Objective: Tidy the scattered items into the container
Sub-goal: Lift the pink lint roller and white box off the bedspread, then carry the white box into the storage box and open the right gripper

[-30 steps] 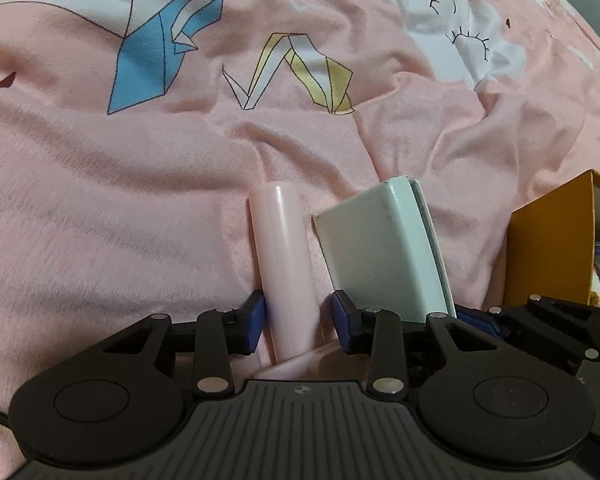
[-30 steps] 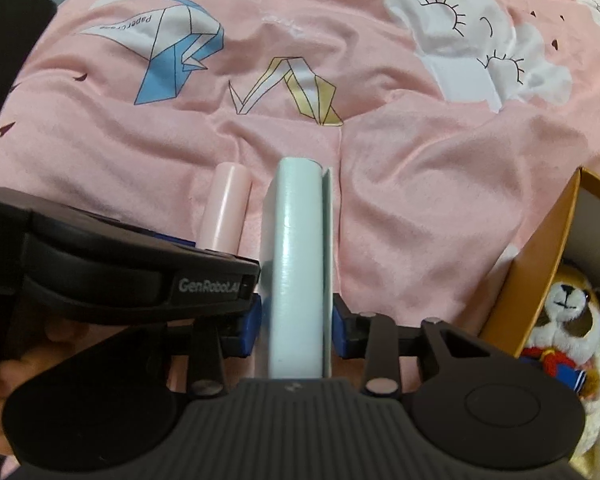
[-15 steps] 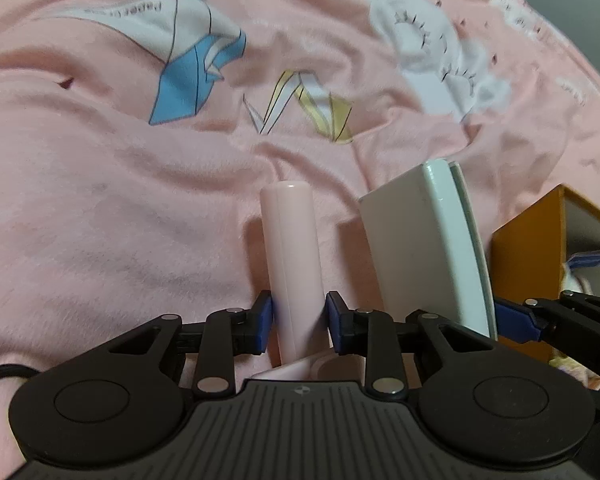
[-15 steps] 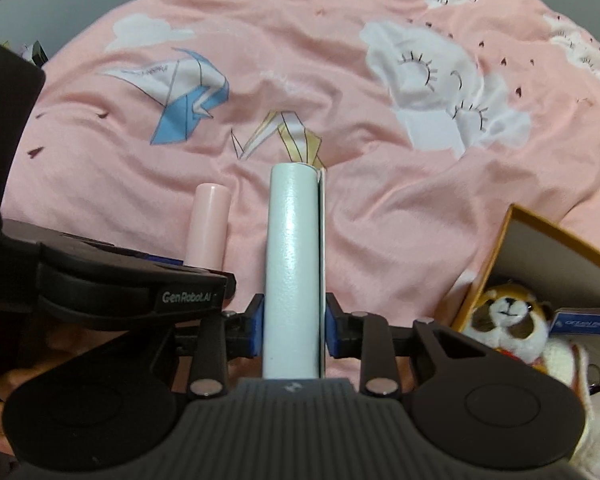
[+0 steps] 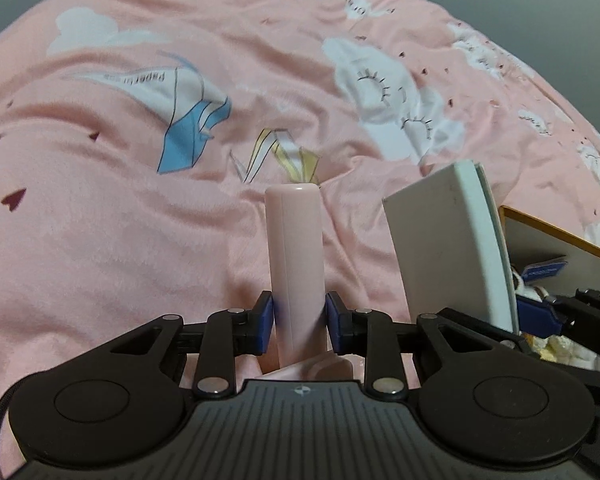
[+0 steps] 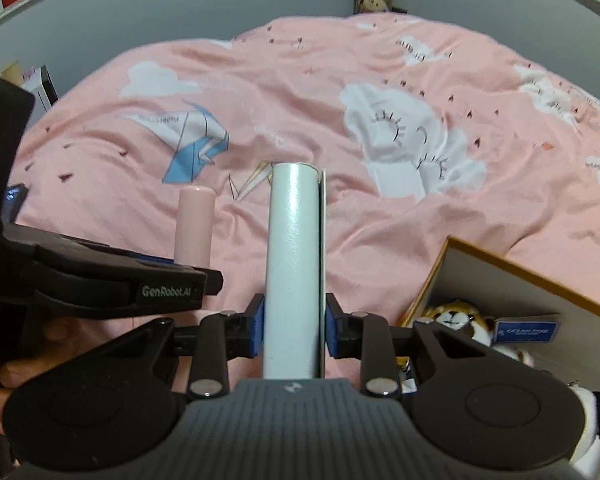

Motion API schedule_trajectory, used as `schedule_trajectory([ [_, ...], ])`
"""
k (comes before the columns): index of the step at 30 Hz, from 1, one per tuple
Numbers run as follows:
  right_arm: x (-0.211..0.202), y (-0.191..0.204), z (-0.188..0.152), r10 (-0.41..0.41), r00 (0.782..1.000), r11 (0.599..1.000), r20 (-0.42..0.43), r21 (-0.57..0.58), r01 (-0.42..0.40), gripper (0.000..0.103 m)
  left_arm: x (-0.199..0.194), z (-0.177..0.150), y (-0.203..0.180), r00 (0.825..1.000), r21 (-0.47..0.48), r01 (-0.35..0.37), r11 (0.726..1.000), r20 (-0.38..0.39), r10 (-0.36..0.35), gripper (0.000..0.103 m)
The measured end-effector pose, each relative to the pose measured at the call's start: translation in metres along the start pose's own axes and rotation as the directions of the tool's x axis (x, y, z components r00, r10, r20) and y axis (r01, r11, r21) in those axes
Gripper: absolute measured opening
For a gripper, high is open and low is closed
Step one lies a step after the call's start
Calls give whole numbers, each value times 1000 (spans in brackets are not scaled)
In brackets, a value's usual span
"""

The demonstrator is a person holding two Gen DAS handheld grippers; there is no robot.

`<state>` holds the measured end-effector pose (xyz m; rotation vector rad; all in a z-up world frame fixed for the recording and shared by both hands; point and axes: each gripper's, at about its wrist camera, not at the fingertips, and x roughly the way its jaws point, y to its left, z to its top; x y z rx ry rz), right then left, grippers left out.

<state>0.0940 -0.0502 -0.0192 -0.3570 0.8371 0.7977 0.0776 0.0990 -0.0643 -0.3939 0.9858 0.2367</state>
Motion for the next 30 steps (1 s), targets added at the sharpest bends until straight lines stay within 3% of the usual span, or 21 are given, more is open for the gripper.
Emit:
schedule_trajectory([
  [19,-79,-30,-7,-61,983,993,173,113,42,32,-58,0,-34,983,150,72,986,158,-96,31],
  [30,-146,-78,-21,-207,946,961,249,230,150,32,-93,7,-56,956,212,157,965,213,-202,31],
])
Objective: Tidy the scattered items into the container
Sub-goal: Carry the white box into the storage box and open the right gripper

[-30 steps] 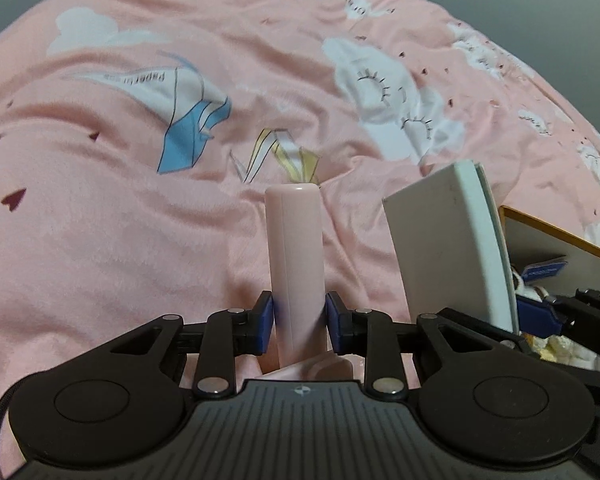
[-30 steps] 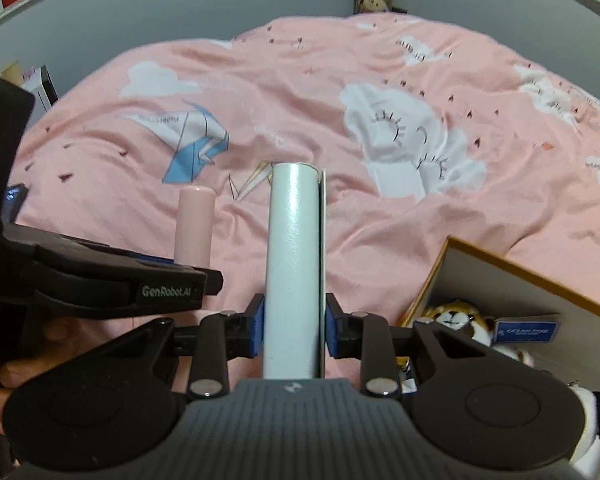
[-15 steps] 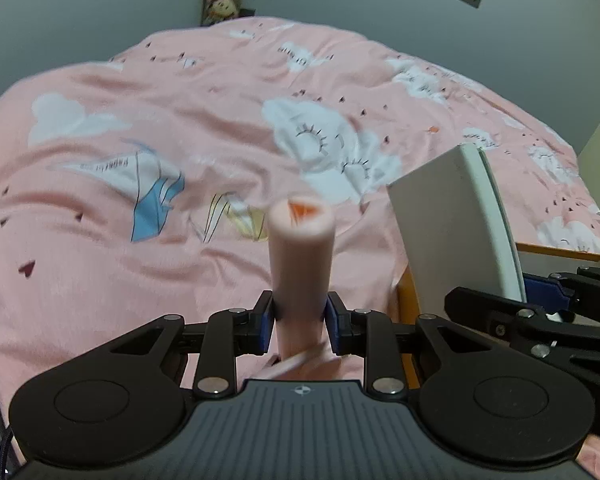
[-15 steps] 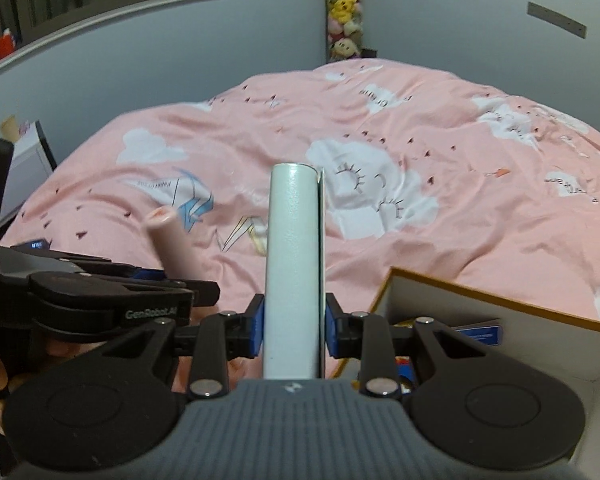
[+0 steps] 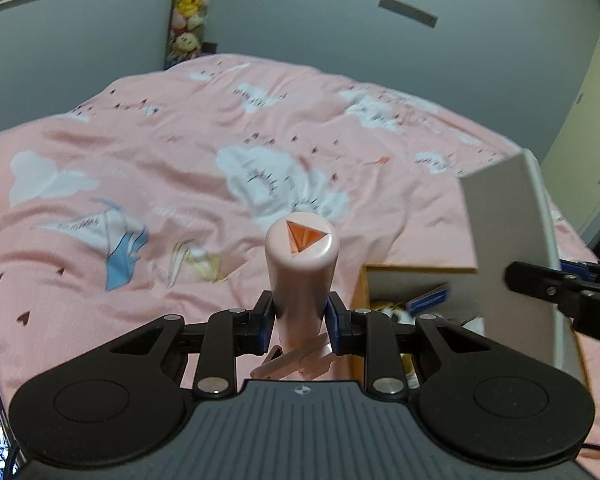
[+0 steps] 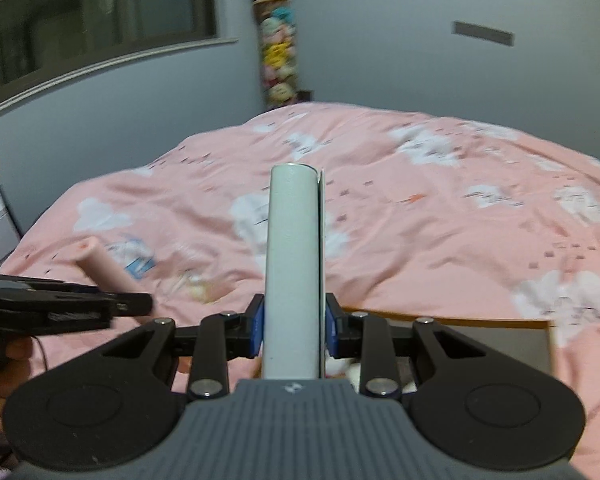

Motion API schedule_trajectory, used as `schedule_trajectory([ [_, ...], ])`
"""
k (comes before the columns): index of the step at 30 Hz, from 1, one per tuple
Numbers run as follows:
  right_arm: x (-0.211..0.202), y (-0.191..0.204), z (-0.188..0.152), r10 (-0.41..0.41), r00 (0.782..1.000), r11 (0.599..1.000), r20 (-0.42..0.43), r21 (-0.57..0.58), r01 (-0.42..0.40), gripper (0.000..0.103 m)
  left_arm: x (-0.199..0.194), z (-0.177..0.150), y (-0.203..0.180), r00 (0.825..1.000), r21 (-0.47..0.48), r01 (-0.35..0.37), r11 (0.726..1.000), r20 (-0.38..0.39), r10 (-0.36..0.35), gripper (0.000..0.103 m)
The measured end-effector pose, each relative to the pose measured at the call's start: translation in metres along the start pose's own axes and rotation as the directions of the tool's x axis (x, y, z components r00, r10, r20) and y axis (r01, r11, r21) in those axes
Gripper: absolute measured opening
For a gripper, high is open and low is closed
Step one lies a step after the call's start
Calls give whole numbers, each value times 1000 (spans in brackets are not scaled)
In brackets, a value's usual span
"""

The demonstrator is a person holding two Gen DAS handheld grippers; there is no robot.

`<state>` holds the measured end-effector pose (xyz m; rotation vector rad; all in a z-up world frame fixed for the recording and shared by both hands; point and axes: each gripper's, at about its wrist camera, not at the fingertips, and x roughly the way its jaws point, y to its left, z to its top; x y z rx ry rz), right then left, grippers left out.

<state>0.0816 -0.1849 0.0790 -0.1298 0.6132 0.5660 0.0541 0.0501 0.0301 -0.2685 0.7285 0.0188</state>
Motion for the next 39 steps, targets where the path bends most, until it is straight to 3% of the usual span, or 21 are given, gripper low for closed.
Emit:
schedule_trajectory([
  [5,-21,-40,-6,-131,991,991,-20,21,132,32,-7,9,-15,998,20,54,998,33,-55,31],
  [13,-9,-88,-40,-248,951,964,-187,54,262,32,0,15,-47,985,75,171,982,2,-172,31],
  [23,47,-106,-80,-378,851,919,-364,-38,392,32,21,11,-85,964,135,263,955,-67,-256,31],
  [36,92,-96,-90,-501,751,866,-430,-242,438,32,36,6,-93,954,139,291,946,-111,-277,31],
  [39,90,-98,-87,-478,760,879,-442,-240,413,34,37,6,-90,955,129,288,949,-113,-274,31],
])
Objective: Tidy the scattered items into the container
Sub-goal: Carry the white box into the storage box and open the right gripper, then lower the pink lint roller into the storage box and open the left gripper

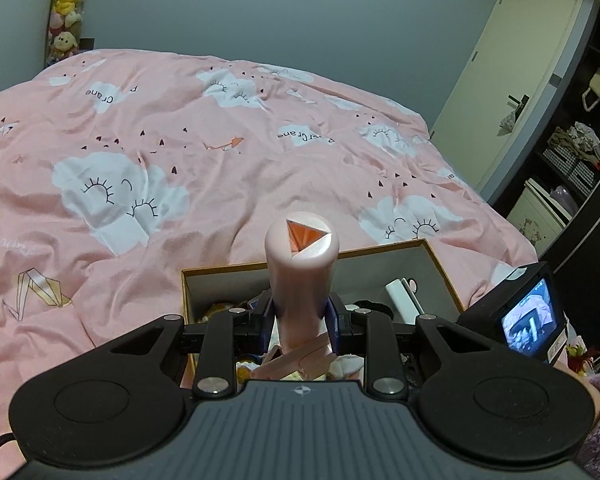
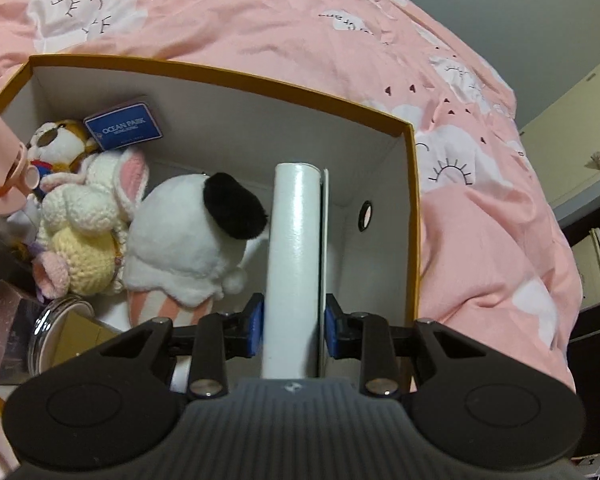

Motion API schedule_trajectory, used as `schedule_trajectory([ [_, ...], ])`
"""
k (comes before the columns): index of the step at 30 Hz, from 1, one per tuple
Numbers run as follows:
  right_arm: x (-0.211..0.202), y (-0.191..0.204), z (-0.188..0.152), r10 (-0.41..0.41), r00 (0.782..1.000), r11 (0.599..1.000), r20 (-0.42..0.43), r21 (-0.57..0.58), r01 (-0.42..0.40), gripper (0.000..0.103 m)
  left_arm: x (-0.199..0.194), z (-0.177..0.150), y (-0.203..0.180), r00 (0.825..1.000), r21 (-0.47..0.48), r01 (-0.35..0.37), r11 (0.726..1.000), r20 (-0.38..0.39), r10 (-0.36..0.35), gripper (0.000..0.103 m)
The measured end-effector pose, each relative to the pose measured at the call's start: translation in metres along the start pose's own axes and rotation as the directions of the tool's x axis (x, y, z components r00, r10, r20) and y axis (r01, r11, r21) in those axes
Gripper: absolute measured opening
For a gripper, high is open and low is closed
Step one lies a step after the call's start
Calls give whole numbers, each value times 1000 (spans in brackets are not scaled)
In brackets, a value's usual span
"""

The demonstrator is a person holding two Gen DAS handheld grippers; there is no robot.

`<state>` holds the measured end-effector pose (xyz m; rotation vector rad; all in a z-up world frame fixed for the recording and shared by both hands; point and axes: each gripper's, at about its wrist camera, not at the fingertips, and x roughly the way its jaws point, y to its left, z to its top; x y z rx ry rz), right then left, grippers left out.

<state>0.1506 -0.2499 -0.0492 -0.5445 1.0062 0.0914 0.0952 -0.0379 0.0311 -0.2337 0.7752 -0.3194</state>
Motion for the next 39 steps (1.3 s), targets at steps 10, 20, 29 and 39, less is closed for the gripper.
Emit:
schedule_trajectory([
  [10,-8,-17,1,133,991,989,-31,73,-131,30,1,-1,6,1000,-22,6,1000,-8,-6,31],
  [20,-34,-31,-4,121,991,984,49,127,-126,21,7,3,-1,998,7,57,998,-42,-57,31],
  [29,-77,-51,-24,45,977,973,207,213,-90,21,30,11,-50,973,125,199,972,-140,-182,31],
  [39,-88,-84,-52,-23,965,932,263,356,-74,23,96,6,-108,886,140,342,929,-378,-269,31],
])
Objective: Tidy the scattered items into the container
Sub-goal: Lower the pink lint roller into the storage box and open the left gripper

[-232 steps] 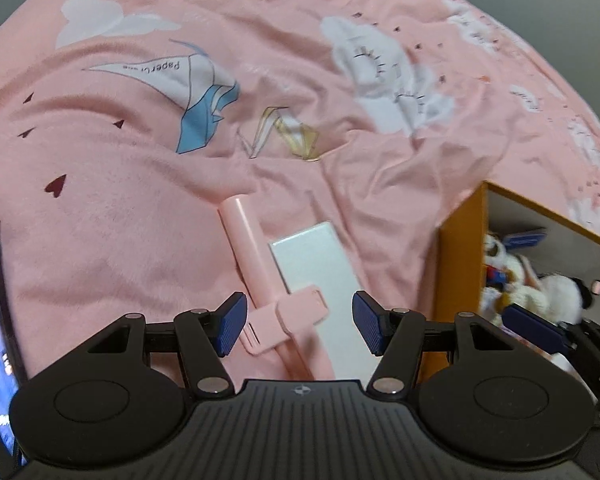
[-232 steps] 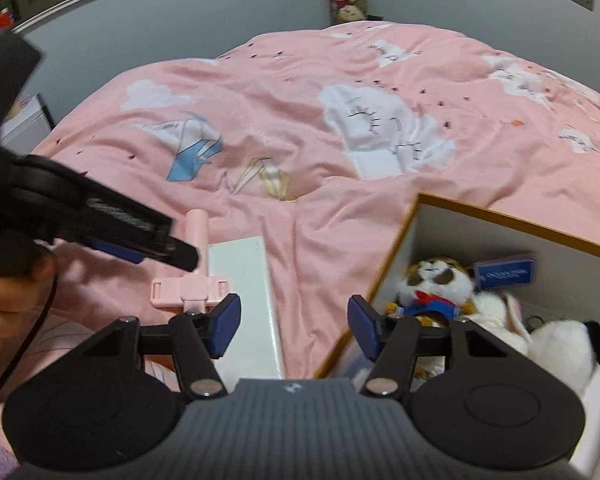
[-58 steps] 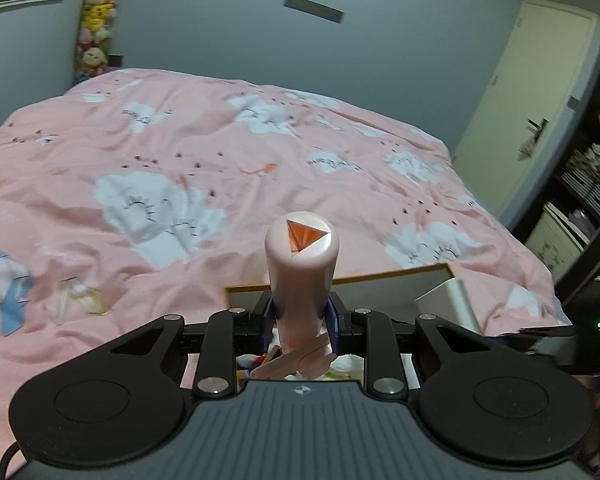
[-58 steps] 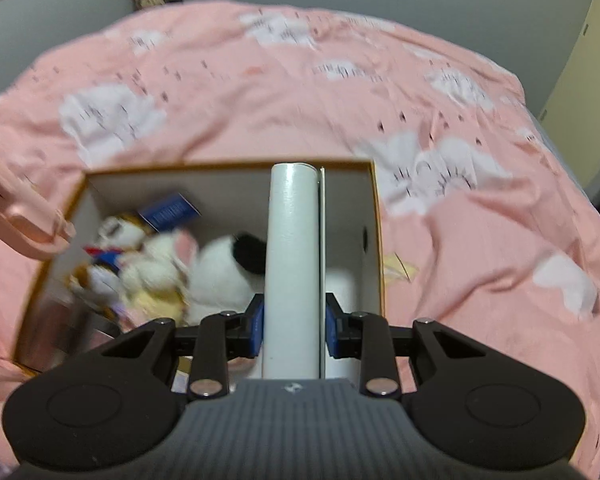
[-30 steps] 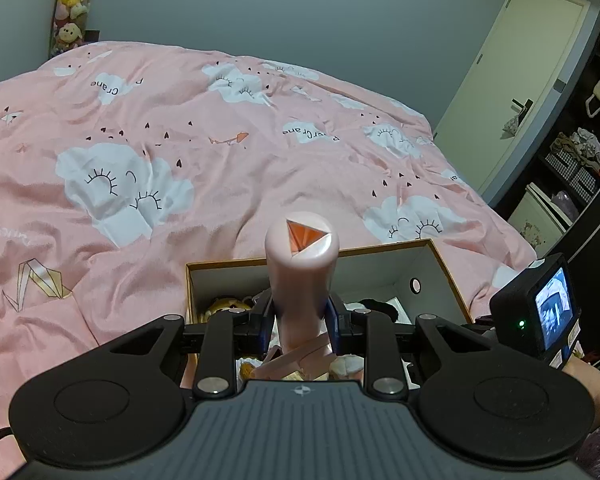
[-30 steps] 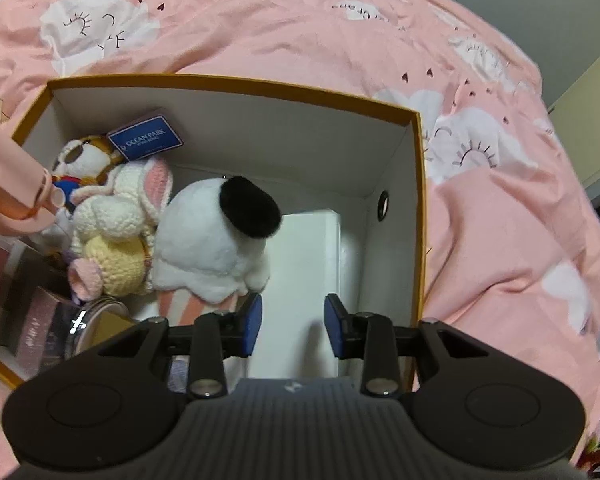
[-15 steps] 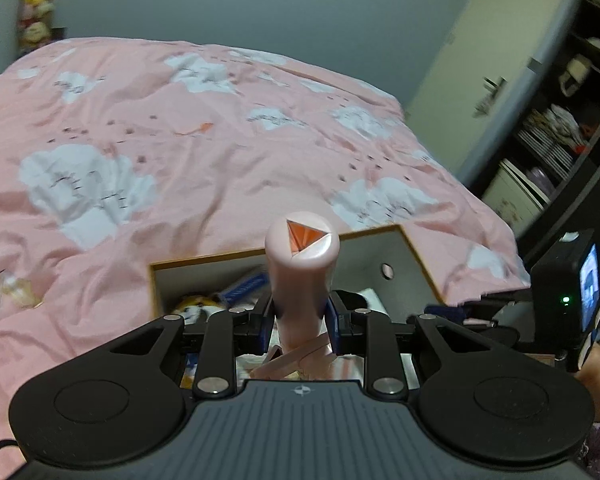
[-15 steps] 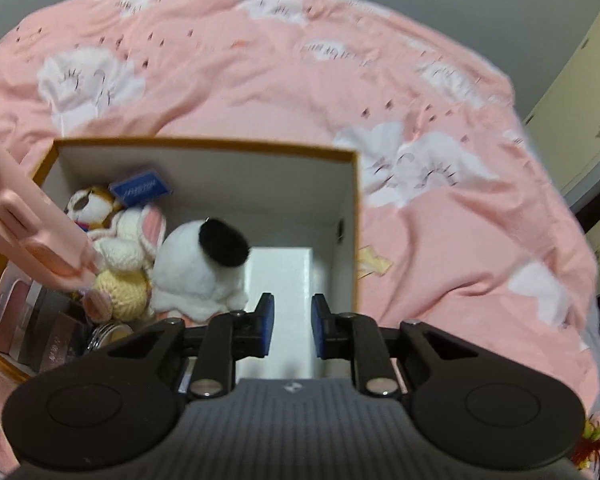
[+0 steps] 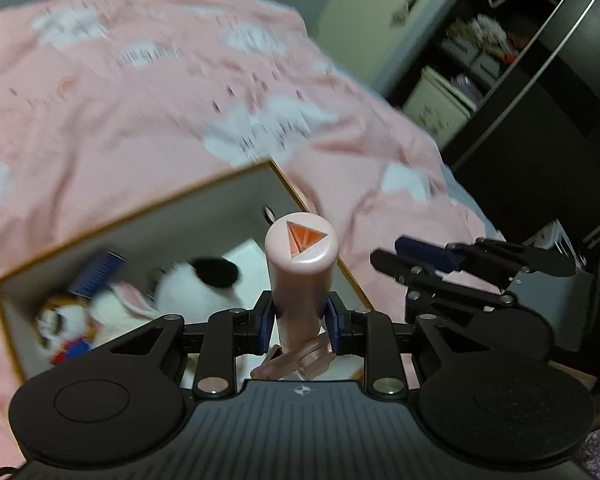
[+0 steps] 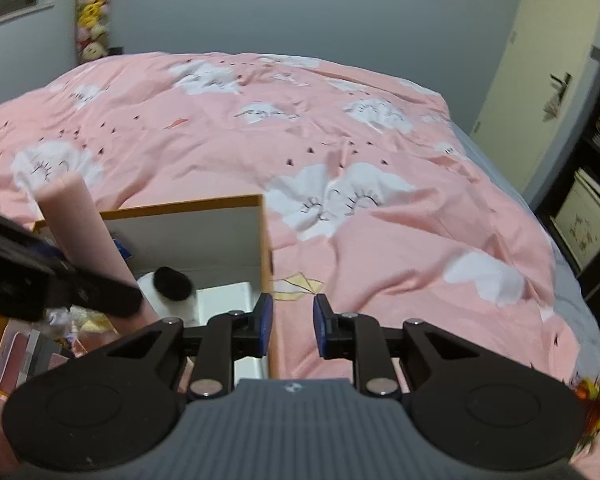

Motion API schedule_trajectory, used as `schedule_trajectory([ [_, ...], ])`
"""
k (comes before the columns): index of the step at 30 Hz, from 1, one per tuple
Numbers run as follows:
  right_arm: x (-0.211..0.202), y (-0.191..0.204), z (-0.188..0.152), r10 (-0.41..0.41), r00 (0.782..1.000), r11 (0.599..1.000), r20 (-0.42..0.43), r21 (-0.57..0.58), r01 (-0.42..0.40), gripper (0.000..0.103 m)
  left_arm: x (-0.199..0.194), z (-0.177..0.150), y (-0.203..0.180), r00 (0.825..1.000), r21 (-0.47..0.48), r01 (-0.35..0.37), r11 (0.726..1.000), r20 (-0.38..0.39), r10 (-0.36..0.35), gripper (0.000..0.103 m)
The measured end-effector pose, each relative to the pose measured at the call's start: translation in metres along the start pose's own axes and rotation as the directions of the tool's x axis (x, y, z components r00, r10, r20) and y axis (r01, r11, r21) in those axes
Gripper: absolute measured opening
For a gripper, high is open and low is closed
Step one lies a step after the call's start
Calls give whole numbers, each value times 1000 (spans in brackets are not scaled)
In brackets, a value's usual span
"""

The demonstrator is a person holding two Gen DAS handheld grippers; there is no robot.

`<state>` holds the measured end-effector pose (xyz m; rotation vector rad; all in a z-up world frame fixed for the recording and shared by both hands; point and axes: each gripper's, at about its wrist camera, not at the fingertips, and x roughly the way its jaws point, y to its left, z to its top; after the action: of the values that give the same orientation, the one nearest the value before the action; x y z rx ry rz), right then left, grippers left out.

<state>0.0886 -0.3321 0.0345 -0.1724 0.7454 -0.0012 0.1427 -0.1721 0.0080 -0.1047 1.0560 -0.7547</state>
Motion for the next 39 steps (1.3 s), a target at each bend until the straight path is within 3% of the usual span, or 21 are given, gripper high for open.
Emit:
schedule_trajectory([
  [6,10,-17,-13,29,999,997,-20,68,-27,24,38,2,-5,997,-24,10,1000,-79,-12,31],
  [14,17,-29,-20,60,998,990,-6,131,-59,28,62,19,-1,998,-50,-6,999,-70,2,31],
  [25,26,-36,-30,83,996,984,-14,159,-80,30,106,23,15,991,-132,-75,988,-119,59,31],
  [29,25,-36,-32,92,996,982,-13,164,-89,32,112,23,15,985,-119,-123,985,-135,107,32],
  [33,24,-35,-32,91,996,983,-14,163,-88,34,107,24,13,987,-120,-124,985,-119,109,38],
  [39,15,-29,-35,98,995,984,-14,154,-95,39,79,22,-3,988,-68,-153,986,-42,150,48],
])
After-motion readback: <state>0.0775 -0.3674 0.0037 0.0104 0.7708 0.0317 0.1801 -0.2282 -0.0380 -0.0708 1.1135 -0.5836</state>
